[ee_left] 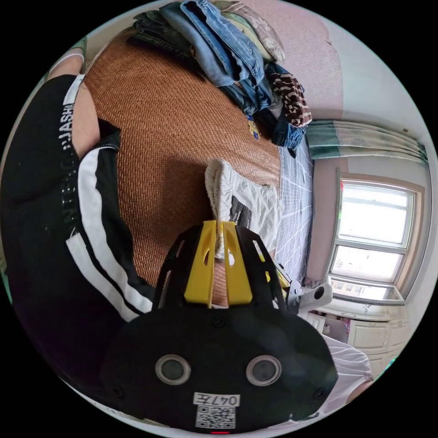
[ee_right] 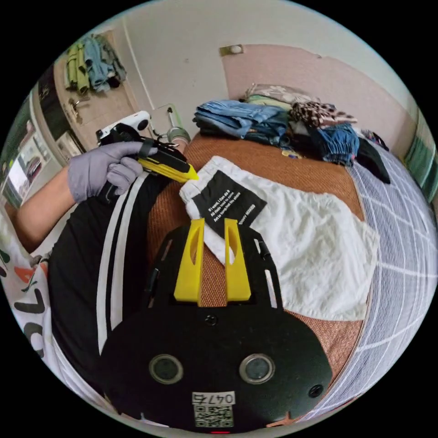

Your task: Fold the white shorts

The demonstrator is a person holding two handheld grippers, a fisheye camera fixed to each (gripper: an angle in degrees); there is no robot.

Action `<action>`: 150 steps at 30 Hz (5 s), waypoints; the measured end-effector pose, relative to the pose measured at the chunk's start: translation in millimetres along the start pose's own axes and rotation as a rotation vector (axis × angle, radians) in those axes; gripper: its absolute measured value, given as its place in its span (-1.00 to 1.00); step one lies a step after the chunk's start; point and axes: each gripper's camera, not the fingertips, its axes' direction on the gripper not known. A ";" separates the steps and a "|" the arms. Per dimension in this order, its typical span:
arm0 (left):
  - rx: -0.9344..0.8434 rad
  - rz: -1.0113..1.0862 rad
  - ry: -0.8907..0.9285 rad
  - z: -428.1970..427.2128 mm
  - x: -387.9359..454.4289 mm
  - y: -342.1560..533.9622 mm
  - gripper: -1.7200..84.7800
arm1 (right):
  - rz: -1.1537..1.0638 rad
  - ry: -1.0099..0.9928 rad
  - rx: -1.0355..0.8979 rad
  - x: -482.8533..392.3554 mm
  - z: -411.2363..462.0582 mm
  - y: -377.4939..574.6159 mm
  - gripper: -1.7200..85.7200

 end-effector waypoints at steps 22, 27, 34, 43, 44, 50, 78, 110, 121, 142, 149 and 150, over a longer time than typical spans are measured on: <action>0.315 0.199 0.205 -40.0 89.0 91.5 -0.98 | 0.384 -0.061 0.398 89.0 -118.0 44.7 -0.92; 0.170 0.190 0.228 33.3 112.2 91.7 -0.98 | 0.553 0.031 0.297 158.6 -120.9 111.1 -0.91; -0.029 0.187 0.113 154.8 155.6 91.6 -0.84 | 0.635 -0.079 0.097 214.3 -85.8 157.3 -0.75; -0.177 0.179 -0.050 267.3 209.3 80.2 -0.67 | 0.500 0.249 0.089 169.6 -154.5 153.7 -0.74; -0.198 0.171 -0.058 279.7 211.8 79.9 -0.67 | 0.416 0.241 0.084 153.1 -154.8 143.1 -0.75; -0.195 0.123 -0.034 309.5 216.2 83.3 -0.79 | 0.148 0.078 0.028 96.3 -131.6 108.8 -0.73; -0.114 0.310 0.655 340.2 264.7 134.7 -0.98 | 0.233 0.688 0.038 109.3 -311.7 182.8 -0.96; -0.155 0.194 0.540 374.2 279.4 179.7 -0.98 | 1.481 1.042 0.302 462.0 -661.4 716.1 -0.80; -0.123 0.189 0.536 364.9 274.8 196.1 -0.98 | -0.157 -0.561 0.898 441.6 -622.3 284.9 -0.98; -0.107 0.174 0.549 362.5 260.6 208.7 -0.98 | -0.672 -0.846 0.838 445.0 -617.0 118.6 -0.98; -0.102 0.175 0.556 360.4 254.7 210.3 -0.98 | -0.769 -0.899 0.745 466.8 -612.3 84.7 -0.97; -0.102 0.175 0.556 360.3 254.3 210.4 -0.98 | -0.768 -0.916 0.740 469.7 -610.3 81.5 -0.98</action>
